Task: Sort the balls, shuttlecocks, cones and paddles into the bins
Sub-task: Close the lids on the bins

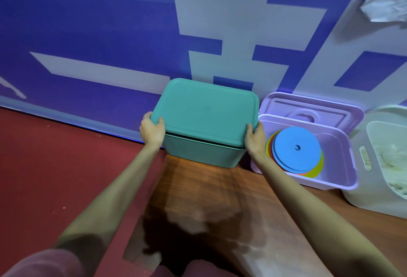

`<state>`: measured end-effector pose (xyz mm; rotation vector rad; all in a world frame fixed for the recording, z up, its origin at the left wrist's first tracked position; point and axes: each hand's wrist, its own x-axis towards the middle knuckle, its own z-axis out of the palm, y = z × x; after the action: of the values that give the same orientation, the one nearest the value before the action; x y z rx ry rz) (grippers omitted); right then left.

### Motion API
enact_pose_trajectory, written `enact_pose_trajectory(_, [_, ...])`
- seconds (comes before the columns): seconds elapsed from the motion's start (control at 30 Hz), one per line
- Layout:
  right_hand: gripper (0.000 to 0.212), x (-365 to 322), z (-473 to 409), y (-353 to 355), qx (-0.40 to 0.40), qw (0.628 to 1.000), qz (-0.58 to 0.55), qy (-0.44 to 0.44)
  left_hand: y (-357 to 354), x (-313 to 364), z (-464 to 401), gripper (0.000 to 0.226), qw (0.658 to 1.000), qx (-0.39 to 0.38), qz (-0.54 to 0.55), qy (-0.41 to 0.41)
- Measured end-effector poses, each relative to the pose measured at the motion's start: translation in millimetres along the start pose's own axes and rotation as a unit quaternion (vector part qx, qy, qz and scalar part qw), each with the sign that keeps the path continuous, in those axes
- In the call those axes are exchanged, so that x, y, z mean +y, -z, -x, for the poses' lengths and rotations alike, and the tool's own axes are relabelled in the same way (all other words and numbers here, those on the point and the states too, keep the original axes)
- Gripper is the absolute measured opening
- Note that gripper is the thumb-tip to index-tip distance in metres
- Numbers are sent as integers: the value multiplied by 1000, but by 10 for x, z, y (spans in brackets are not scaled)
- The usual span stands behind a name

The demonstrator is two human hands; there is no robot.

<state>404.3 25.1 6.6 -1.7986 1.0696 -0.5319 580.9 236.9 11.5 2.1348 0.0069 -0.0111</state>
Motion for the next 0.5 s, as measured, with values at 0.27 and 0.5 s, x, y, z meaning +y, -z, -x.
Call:
enact_pose_trajectory(0.27, [32, 88, 106, -38, 13, 998, -8, 64, 29, -230, -31, 32, 991, -22, 130, -15])
enact_pose_trajectory(0.5, [29, 122, 107, -100, 24, 996, 8, 80, -4, -340, -39, 28, 989, -18, 145, -17])
